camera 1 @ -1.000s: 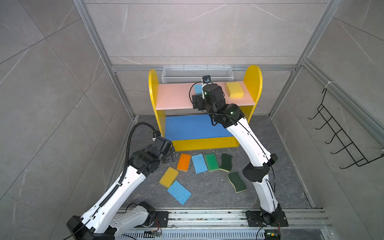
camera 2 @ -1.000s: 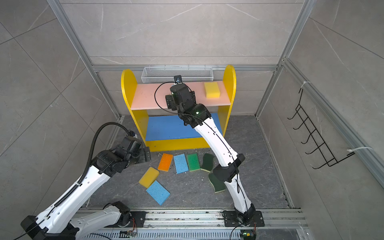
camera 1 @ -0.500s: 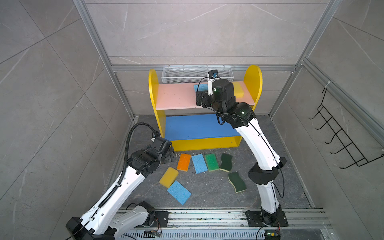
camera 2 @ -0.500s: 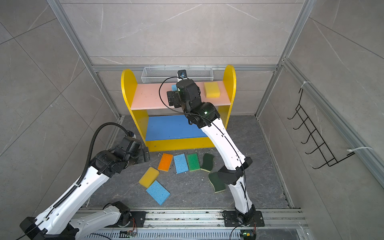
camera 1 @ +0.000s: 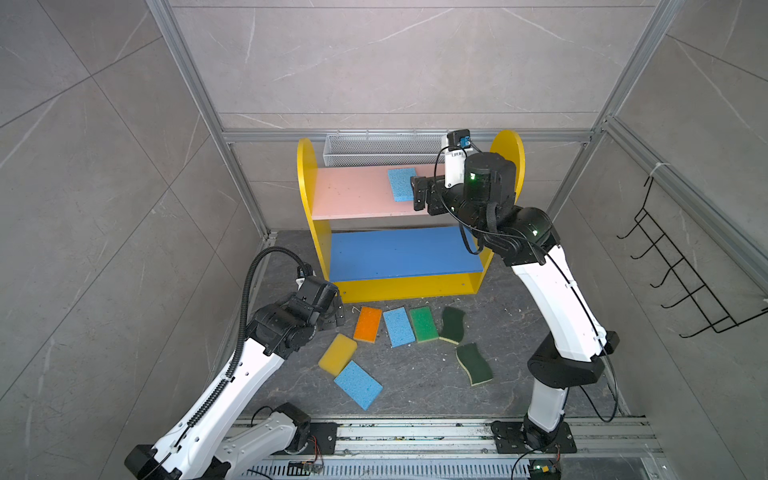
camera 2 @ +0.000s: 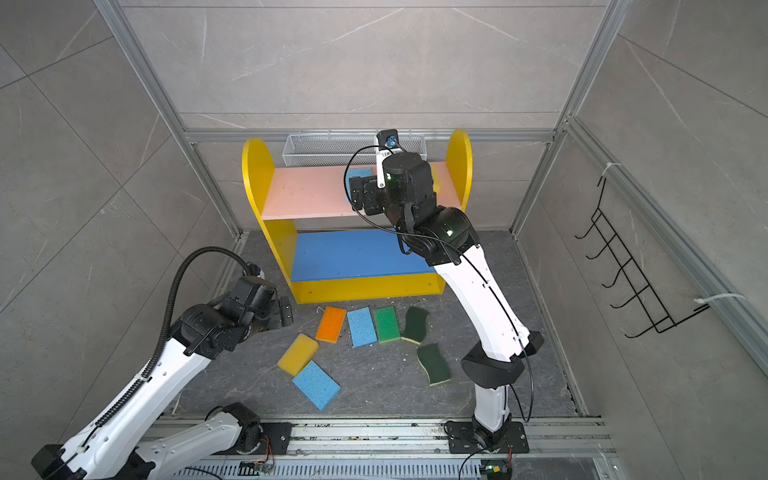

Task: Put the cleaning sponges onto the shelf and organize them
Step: 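Open the right gripper and raise it off the blue sponge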

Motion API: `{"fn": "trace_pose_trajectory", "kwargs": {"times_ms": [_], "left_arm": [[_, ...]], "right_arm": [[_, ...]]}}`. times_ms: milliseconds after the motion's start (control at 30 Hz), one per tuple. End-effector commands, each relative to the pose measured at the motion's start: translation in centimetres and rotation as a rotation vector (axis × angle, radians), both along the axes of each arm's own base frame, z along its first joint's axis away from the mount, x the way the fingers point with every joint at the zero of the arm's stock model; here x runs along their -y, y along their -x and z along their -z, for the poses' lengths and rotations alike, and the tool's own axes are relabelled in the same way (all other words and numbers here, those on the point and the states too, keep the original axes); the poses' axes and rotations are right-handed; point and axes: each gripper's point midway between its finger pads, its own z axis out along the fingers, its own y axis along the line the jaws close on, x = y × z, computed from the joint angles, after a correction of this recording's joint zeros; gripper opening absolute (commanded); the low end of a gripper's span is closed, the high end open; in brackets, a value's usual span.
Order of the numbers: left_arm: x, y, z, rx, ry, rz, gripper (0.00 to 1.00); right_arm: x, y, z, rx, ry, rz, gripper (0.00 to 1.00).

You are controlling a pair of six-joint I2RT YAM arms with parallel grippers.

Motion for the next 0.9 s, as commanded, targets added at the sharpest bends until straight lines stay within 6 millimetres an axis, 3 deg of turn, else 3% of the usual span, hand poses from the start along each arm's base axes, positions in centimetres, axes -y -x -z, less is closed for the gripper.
{"fn": "trace_pose_trajectory", "kwargs": {"times_ms": [0,300,400,533,867], "left_arm": [[-1.5,0.9,-1.5,0.031,-0.026,-0.026,0.96],[-2.9,2.8,-1.3,0.008,-0.036,-0.048,0.97],[-3.0,3.2,-0.5,-0.031,-0.055,-0.042,0.97],[-3.1,3.5,0.9,-0.097,-0.088,-0.054,0.97],[-0.6,4.3,6.1,-0.217,0.032,-0.022,0.99]], "right_arm": [[1.0,1.3,-1.0,0.008,-0.022,-0.013,0.99],[3.5,4.1,-1.3,0.002,-0.025,-0.02,0.99],[4.1,5.2,-0.5,-0.015,-0.011,-0.037,0.99],[4.9,6.3,1.8,-0.073,0.013,-0.041,0.99],[7.1,9.2,11.3,-0.284,0.044,-0.022,0.99]]}}
